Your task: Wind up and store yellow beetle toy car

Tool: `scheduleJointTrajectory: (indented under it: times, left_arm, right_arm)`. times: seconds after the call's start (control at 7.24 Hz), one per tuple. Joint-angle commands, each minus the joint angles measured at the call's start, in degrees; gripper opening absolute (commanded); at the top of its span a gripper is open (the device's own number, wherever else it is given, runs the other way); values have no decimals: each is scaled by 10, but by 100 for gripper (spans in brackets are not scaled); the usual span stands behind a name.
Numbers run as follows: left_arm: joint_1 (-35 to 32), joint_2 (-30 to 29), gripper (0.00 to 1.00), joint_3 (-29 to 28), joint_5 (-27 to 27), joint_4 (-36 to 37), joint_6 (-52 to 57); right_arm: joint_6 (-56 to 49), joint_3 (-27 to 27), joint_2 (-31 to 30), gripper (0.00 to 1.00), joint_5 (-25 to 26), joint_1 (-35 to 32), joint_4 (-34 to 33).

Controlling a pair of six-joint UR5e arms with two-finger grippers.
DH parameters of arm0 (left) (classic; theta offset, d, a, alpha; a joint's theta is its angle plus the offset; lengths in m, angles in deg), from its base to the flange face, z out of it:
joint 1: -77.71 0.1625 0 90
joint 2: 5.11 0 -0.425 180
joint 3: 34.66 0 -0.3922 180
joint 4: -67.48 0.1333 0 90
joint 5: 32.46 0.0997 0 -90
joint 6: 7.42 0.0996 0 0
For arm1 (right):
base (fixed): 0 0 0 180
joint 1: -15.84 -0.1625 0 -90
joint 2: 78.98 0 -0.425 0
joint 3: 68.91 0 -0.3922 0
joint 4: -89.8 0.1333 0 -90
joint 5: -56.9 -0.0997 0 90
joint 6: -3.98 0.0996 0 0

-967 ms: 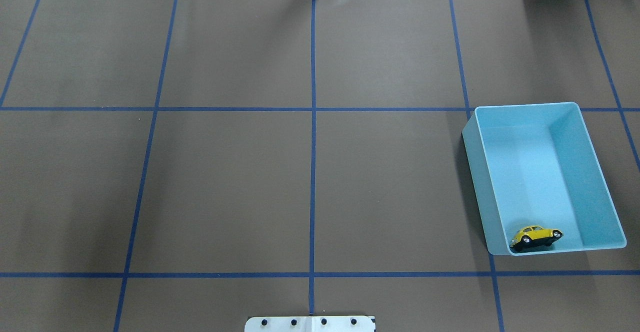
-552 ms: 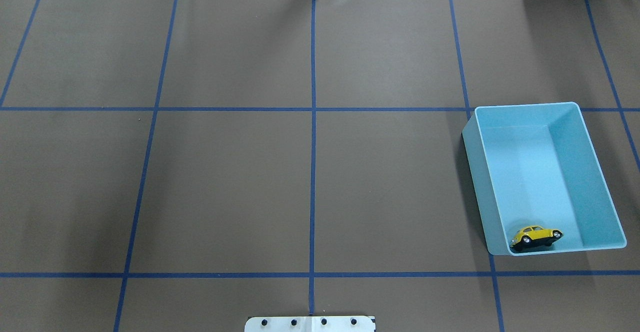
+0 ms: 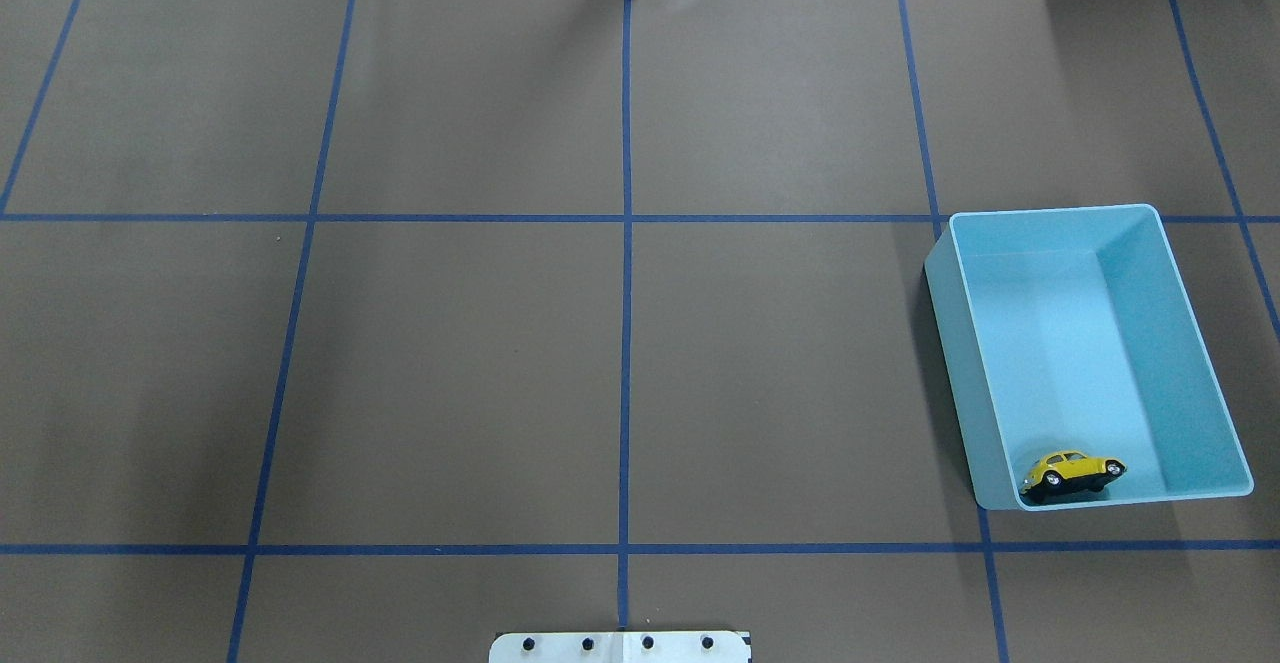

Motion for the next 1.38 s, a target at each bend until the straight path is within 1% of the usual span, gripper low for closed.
scheduleJointTrajectory:
  times: [0.0,0.28,0.41,0.55,0.69,0.83,1.24]
  left_arm:
    - [0,0,100,0,10,-6,1]
    - [0,0,100,0,10,-8,1]
    - [0,1,100,1,10,-9,31]
    - [0,4,100,-1,10,-6,117]
    - [0,4,100,-7,10,-6,140]
    - [0,4,100,-9,10,-6,140]
    - [0,3,100,-6,9,-6,140]
  right_arm:
    - [3,7,-25,100,-20,-7,19]
    - [-2,19,-37,100,-22,-17,18]
    - [-2,21,-41,100,-22,-25,18]
    - [-2,21,-42,100,-22,-32,18]
    - [-2,21,-42,100,-22,-34,17]
    - [-2,21,-43,100,-23,-38,17]
    - [-2,26,-33,100,-29,-38,-19]
